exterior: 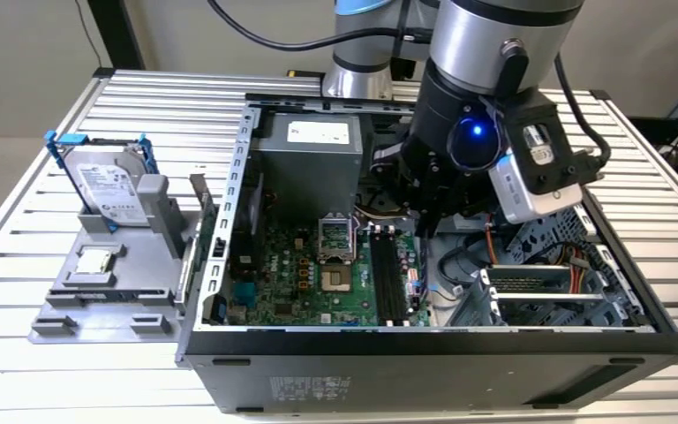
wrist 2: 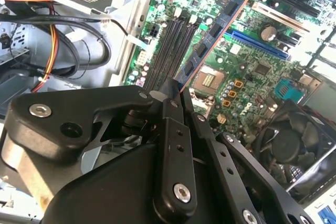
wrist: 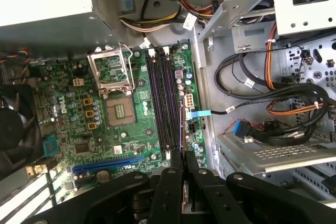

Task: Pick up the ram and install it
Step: 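Insert the ram into the slot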

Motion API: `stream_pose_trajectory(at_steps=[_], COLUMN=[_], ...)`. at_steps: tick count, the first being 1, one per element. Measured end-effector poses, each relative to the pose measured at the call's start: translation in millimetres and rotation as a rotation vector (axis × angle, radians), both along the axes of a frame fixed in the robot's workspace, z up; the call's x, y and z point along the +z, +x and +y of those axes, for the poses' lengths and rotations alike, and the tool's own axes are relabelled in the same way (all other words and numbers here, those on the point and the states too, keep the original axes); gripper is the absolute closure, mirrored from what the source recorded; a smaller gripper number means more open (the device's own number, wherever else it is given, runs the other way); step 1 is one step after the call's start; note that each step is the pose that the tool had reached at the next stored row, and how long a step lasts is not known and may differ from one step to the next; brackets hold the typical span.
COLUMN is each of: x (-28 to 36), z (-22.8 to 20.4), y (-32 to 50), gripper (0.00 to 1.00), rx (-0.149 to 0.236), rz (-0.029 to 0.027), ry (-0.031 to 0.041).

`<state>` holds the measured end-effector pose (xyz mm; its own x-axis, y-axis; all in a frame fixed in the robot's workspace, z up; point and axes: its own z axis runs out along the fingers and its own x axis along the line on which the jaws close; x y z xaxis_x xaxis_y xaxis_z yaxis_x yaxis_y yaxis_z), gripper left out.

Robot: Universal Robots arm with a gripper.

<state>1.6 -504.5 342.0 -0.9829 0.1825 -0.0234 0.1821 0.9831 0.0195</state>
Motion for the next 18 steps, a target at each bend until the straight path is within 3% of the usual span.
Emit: stream_pose_trajectory(at_steps=[18], x=[-5.1], z=[0.2], y=[0.1], gripper=[1.00], rx=[0.000], rz=[-0.0001], ry=[0.0002])
